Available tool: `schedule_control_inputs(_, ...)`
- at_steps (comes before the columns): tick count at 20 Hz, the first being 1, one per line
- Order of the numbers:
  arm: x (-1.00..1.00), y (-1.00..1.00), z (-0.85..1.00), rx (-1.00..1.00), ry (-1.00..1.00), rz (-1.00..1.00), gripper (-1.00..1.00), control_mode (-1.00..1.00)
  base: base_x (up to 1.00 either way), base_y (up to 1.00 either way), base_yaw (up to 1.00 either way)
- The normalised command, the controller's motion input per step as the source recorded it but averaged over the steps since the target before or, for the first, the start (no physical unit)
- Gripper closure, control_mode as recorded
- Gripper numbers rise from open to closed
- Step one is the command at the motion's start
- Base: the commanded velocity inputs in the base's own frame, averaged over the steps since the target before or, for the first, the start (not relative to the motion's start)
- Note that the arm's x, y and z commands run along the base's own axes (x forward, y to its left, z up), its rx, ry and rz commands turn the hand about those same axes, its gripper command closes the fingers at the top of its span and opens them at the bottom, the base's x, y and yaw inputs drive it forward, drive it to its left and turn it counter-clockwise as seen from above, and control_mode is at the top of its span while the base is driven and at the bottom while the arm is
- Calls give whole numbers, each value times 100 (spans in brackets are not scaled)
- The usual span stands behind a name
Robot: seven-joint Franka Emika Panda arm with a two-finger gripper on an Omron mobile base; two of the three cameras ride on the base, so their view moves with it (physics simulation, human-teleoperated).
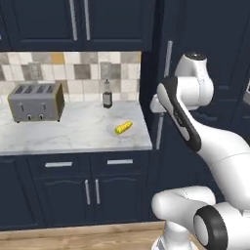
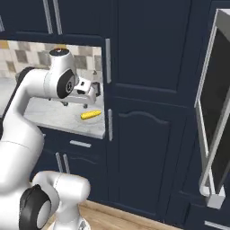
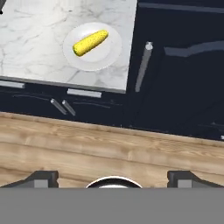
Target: Pick the corn from the counter and place it in the microwave.
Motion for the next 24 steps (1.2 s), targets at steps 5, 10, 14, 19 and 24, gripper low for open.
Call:
schedule_control_inputs(5,0,0,0,0,0,0,-100,100,100,100,-26)
schedule_control_inputs(10,0,0,0,0,0,0,-100,100,100,74,-33)
schedule_control_inputs(14,0,0,0,0,0,0,-100,100,81,27,-9)
schedule_control_inputs(19,0,0,0,0,0,0,-100,100,-4,-5,0)
schedule_control_inputs(24,-12,-25,-73,-4,11,-17,-100,-100,0,0,0)
